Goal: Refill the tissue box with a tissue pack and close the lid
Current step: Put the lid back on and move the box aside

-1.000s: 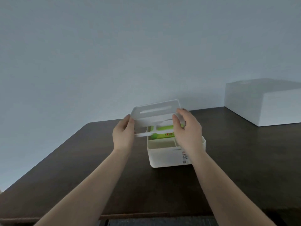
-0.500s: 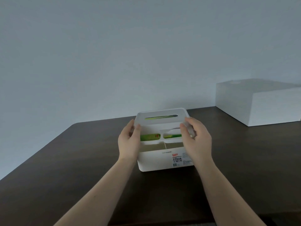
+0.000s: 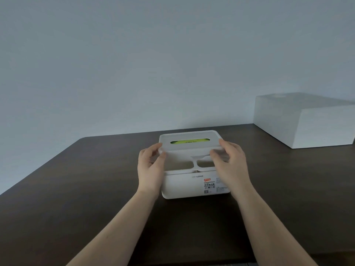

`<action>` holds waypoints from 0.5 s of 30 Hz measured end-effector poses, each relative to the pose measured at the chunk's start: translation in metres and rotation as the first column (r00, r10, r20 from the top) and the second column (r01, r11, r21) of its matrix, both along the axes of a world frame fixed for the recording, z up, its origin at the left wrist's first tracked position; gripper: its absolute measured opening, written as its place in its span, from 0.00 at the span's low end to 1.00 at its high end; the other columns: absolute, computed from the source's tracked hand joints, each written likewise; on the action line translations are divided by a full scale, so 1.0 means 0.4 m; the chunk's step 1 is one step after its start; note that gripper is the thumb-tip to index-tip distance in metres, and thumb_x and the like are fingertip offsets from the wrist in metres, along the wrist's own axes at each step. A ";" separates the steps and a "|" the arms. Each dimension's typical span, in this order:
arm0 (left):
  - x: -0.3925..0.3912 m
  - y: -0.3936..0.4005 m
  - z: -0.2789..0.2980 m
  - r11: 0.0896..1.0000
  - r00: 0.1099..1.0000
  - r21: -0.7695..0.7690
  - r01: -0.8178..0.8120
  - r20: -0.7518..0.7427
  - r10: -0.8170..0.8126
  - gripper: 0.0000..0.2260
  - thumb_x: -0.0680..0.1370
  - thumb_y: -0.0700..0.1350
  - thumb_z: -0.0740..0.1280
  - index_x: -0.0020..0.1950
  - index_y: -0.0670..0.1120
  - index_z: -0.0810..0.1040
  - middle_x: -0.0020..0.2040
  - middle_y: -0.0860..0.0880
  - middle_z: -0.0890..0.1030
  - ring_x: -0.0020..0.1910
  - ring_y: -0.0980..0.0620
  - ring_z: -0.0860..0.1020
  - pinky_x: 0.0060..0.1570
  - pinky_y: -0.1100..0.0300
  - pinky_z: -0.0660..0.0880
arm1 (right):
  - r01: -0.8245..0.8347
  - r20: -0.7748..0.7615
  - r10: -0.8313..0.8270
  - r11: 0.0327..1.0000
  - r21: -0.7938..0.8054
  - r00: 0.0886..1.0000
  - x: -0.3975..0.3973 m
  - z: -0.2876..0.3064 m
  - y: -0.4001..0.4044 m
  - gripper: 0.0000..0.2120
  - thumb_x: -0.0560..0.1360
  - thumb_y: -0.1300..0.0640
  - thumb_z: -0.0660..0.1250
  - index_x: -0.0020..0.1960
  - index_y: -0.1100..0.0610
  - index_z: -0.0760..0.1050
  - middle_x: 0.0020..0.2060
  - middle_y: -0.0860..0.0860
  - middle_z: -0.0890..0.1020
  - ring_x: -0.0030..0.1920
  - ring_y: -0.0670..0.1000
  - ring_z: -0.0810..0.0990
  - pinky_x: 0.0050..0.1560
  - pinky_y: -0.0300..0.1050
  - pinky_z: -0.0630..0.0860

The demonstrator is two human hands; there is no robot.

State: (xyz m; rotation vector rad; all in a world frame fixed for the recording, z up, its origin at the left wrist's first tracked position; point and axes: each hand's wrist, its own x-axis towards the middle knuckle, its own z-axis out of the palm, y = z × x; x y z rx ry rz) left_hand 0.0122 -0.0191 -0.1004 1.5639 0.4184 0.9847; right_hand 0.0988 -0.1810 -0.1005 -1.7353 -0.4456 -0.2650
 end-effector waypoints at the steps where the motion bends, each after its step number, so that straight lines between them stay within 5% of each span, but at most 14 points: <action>1: 0.000 0.000 -0.003 1.000 1.000 -0.006 0.009 -0.002 -0.009 0.10 0.79 0.40 0.65 0.55 0.54 0.79 0.52 0.55 0.73 0.50 0.59 0.75 0.50 0.70 0.68 | -0.003 -0.008 0.004 1.000 0.004 1.000 0.000 0.000 0.000 0.21 0.76 0.56 0.66 0.69 0.54 0.71 0.59 0.45 0.69 0.60 0.45 0.71 0.55 0.30 0.67; 6: -0.005 -0.001 -0.005 1.000 1.000 -0.002 0.019 -0.019 -0.019 0.08 0.79 0.41 0.65 0.55 0.50 0.80 0.51 0.53 0.73 0.49 0.60 0.75 0.49 0.71 0.69 | 0.022 -0.006 -0.022 1.000 0.004 1.000 0.007 0.002 -0.008 0.15 0.76 0.57 0.65 0.63 0.53 0.76 0.56 0.46 0.75 0.52 0.42 0.75 0.47 0.27 0.66; 11: 0.007 0.025 0.040 0.995 0.999 -0.089 -0.036 0.018 0.038 0.06 0.80 0.46 0.63 0.46 0.52 0.79 0.51 0.51 0.77 0.48 0.54 0.77 0.53 0.59 0.74 | 0.065 -0.234 -0.012 0.974 0.219 0.972 0.050 0.062 -0.025 0.09 0.76 0.52 0.65 0.54 0.53 0.77 0.52 0.49 0.80 0.49 0.46 0.77 0.52 0.42 0.70; 15: 0.056 0.076 0.087 0.976 0.991 -0.212 0.053 -0.110 -0.078 0.19 0.81 0.51 0.61 0.71 0.48 0.70 0.61 0.55 0.74 0.67 0.51 0.71 0.70 0.50 0.67 | -0.129 -0.364 0.165 0.984 0.122 0.917 0.123 0.111 -0.015 0.19 0.76 0.48 0.65 0.65 0.54 0.73 0.55 0.48 0.79 0.55 0.49 0.77 0.59 0.47 0.73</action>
